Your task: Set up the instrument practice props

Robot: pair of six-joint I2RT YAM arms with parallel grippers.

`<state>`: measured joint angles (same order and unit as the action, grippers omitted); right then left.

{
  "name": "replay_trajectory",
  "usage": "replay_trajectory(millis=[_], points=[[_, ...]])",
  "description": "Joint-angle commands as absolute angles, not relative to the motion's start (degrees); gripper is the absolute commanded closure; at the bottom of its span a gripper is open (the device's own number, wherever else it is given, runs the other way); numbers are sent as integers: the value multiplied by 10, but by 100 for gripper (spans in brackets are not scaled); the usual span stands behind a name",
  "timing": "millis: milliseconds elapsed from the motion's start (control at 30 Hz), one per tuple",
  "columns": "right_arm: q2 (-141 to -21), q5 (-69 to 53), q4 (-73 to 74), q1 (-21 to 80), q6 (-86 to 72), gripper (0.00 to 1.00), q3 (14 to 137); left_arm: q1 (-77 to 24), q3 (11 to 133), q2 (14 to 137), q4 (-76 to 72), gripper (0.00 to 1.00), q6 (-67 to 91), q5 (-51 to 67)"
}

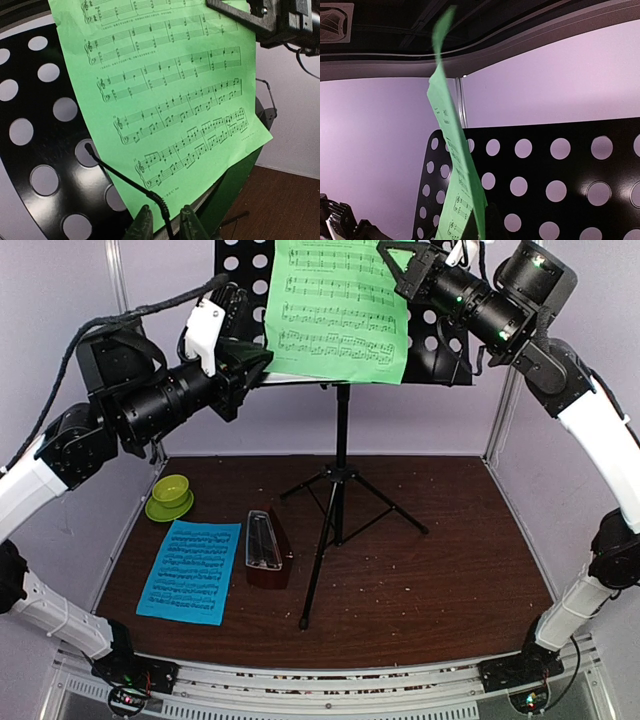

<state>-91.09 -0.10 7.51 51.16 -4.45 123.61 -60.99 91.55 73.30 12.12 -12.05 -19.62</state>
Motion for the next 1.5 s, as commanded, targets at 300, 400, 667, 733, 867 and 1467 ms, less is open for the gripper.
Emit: replay_trajectory(millis=[300,400,667,733,867,1467], points=[[-892,6,68,516,-32,100,1239,-615,1052,761,226,61,92,-245],[-888,4,67,516,-33,100,1234,-614,1090,780,281,58,155,-248],[-875,5,62,517,-33,100,1217,-612,1157,832,363,58,277,-225],[-873,4,62,517,-32,100,1214,-608,1174,844,380,58,304,-227],[-870,3,61,517,-30,100,1209,-594,1174,849,375,65,360,-224],[-872,46,68,517,-23,100,1202,-594,982,766,133,100,265,-177]])
